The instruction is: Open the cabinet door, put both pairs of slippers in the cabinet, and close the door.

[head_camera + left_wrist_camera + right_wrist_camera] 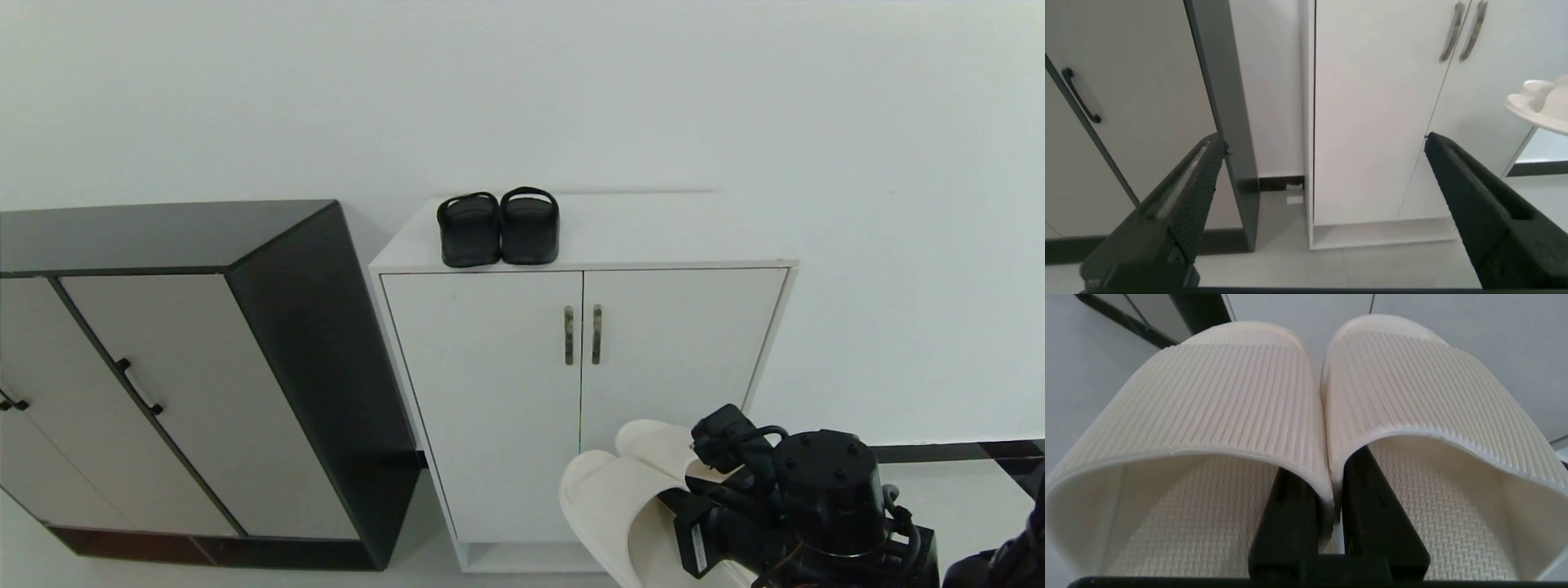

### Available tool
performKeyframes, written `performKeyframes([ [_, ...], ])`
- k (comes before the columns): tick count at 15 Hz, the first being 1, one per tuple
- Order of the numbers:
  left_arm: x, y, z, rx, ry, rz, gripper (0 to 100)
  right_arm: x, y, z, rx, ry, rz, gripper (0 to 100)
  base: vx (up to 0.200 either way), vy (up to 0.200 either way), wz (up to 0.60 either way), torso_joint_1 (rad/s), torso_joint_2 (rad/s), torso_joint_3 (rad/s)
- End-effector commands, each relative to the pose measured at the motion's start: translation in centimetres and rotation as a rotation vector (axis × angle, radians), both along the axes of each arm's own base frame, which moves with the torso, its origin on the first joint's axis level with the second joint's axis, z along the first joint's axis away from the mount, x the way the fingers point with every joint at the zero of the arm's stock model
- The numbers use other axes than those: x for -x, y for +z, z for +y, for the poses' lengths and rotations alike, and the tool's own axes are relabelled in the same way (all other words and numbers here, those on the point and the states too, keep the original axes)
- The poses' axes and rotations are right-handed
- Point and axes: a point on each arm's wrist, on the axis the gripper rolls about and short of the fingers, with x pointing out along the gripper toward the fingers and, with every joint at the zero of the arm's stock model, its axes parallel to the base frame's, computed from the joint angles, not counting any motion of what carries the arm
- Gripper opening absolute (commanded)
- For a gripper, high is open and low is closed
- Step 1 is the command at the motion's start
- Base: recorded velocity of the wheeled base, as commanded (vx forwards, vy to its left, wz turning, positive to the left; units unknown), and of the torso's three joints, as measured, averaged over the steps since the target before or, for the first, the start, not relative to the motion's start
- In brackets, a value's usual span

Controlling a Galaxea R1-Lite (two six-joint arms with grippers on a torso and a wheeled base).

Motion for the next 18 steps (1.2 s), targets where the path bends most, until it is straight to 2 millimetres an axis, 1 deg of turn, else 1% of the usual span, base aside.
performKeyframes([
  [1,0.0,0.0,0.0,0.000,0.000,0.000,100,0.1,-0.5,0.1,0.014,0.005,0.013,0,0.000,0.000,0.00,-0.193,0.49,0.315],
  [5,0.0,0.1,0.0,-0.003,0.000,0.006,100,0.3,-0.5,0.1,0.010,0.011,0.010,0,0.000,0.000,0.00,-0.173,0.49,0.321],
  [8,-0.4,0.2,0.0,-0.009,-0.002,0.056,100,0.5,-0.6,0.2,0.012,0.016,0.011,0,0.000,0.000,0.00,-0.144,0.47,0.330],
  [9,-0.6,0.7,0.0,-0.006,-0.007,0.064,100,0.6,-0.5,0.2,0.006,0.018,0.003,0,0.000,0.000,0.00,-0.134,0.47,0.334],
  [11,-1.0,5.8,0.0,0.091,-0.038,0.019,100,0.6,-0.5,0.2,0.001,0.020,-0.004,0,0.000,0.000,0.00,-0.112,0.45,0.351],
  [12,-1.4,6.9,-0.1,0.091,-0.060,0.030,100,0.6,-0.5,0.2,0.000,0.020,-0.005,0,0.000,0.000,0.00,-0.095,0.44,0.349],
  [13,-2.9,8.1,-0.2,0.074,-0.114,0.094,100,0.6,-0.3,0.2,-0.006,0.021,-0.014,0,0.000,0.000,0.00,-0.085,0.44,0.359],
  [14,-4.0,8.3,-0.3,0.062,-0.148,0.129,100,0.7,-0.3,0.2,-0.010,0.022,-0.018,0,0.000,0.000,0.00,-0.085,0.45,0.373],
  [15,-5.7,8.6,-0.6,0.030,-0.239,0.158,100,0.8,-0.4,0.2,-0.010,0.024,-0.020,0,0.000,0.000,0.00,-0.036,0.45,0.388],
  [16,-6.7,8.9,-0.9,0.016,-0.326,0.166,100,0.8,-0.4,0.1,-0.013,0.023,-0.022,0,0.000,0.000,0.00,-0.041,0.44,0.398],
  [18,-9.7,9.8,-1.7,0.011,-0.447,0.194,100,0.7,-0.3,0.2,-0.020,0.023,-0.030,0,0.000,0.000,0.00,-0.027,0.41,0.366],
])
